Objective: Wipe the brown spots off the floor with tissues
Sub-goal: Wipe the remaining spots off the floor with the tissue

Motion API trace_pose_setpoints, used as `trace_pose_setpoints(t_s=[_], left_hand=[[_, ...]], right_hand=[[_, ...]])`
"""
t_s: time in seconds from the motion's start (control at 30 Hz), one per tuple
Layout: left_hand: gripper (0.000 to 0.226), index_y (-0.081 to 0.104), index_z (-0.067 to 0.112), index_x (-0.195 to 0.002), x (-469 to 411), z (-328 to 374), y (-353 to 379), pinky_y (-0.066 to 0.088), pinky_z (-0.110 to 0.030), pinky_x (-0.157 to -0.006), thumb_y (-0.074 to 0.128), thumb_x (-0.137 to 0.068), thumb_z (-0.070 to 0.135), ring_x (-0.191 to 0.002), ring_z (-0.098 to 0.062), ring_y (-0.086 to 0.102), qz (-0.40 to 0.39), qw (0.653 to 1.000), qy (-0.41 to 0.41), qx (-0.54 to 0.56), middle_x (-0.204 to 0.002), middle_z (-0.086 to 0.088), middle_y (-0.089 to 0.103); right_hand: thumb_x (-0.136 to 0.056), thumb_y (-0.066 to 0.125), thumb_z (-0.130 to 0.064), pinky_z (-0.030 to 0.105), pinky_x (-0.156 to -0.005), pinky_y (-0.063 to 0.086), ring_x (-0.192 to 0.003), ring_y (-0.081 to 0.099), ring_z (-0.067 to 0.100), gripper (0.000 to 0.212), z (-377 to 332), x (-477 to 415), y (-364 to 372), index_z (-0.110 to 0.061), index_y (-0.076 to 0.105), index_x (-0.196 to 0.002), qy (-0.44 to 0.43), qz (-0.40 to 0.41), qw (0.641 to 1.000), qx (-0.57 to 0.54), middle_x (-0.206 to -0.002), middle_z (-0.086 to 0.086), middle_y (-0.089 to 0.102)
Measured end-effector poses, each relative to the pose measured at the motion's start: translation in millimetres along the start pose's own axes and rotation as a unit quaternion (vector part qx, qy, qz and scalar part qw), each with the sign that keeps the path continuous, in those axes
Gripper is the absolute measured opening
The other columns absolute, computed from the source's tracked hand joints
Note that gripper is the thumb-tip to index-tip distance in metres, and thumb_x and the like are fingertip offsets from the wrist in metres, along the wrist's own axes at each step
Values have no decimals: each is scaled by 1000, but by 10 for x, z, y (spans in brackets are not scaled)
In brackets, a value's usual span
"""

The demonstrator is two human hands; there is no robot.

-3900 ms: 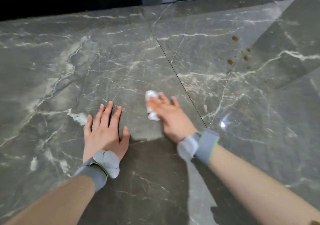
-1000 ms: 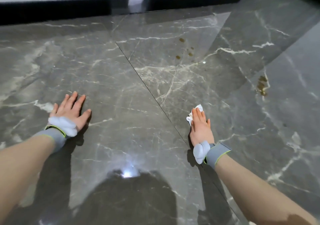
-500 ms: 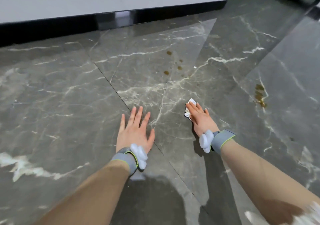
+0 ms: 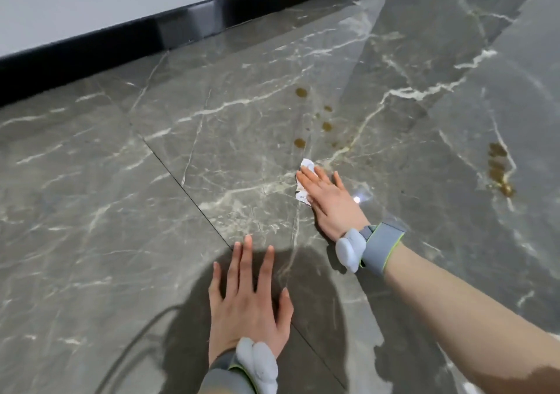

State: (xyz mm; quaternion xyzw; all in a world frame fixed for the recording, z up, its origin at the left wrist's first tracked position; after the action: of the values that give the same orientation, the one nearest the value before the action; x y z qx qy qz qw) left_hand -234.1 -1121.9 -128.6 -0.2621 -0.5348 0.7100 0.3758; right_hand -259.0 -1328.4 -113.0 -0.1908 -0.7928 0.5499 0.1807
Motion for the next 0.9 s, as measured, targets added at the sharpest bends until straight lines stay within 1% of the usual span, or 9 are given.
trace_pose_setpoints(t_s=[0.13,0.27,0.33,0.43,0.53,0.67,0.77,0.83,0.9], left_hand=[[64,50,20,-134,-12,26,11,19,-49,-110,40,-77,46,-136,-24,30,-13,1000,-2,-19,-149,-11,34],[64,47,21,-136,-28,26,-9,17,-46,-110,39,-77,46,-137,-23,29,-13,1000,-6,-23,-150,-10,31],[64,46,22,-136,-33,39,-26,13,-43,-110,39,-78,46,-137,-23,28,-3,1000,-11,-15,-151,-9,31],[64,47,21,-136,-15,24,-27,11,-43,-112,38,-78,47,-137,-23,27,13,1000,-5,-11,-150,-10,32],[65,44,21,-137,-11,27,4,9,-44,-111,37,-79,48,-138,-23,24,7,1000,0,-20,-151,-10,30],[64,46,19,-136,2,49,-25,6,-42,-113,36,-79,47,-139,-23,22,22,999,2,-25,-151,-10,30],[62,49,17,-133,10,71,-25,9,-43,-112,35,-80,46,-139,-22,24,29,999,-1,-28,-150,-11,31],[62,49,17,-133,27,71,-28,14,-46,-110,34,-81,46,-138,-21,25,32,999,-4,-38,-150,-11,32],[62,47,18,-135,9,55,-42,17,-47,-109,33,-81,47,-137,-21,25,33,998,-5,-43,-150,-11,32]], right_hand=[[-92,25,-18,32,-113,-2,-141,14,16,51,153,294,18,-18,29,-142,-13,29,999,-19,-151,0,26],[-94,33,-7,45,-114,0,-142,11,26,49,902,480,-251,-16,30,-142,247,115,962,7,-151,2,26],[-88,37,1,46,-114,1,-142,11,28,56,873,512,-256,-13,28,-141,305,133,943,-6,-151,8,26],[-80,29,1,38,-115,-3,-143,10,25,65,176,681,63,-12,23,-144,142,65,987,-27,-153,11,20],[-83,15,-13,31,-116,-5,-142,2,11,63,-145,1176,194,-21,21,-144,-34,-23,998,-58,-152,-9,14],[-90,21,-23,38,-115,1,-142,11,19,53,729,1347,-148,-26,29,-142,128,71,989,-32,-148,-13,20],[-94,32,-6,44,-115,-2,-143,5,24,51,979,1123,-241,-16,24,-144,299,107,948,-25,-154,1,17],[-89,33,2,44,-115,-4,-143,3,25,59,663,906,-108,-12,20,-144,290,104,950,-47,-155,6,14],[-82,22,0,41,-115,-7,-143,5,24,65,86,813,127,-13,17,-145,162,89,982,-46,-154,7,14]])
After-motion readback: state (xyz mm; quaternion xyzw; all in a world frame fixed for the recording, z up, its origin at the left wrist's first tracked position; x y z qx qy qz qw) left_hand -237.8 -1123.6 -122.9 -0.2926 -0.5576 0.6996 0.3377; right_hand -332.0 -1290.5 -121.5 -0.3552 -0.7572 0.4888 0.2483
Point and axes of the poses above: each hand's wrist, its own x-axis away from the middle knuckle, its own y-axis out of the palm, z = x × y, the point moved 5 cm from there along -x, towards the middle knuckle
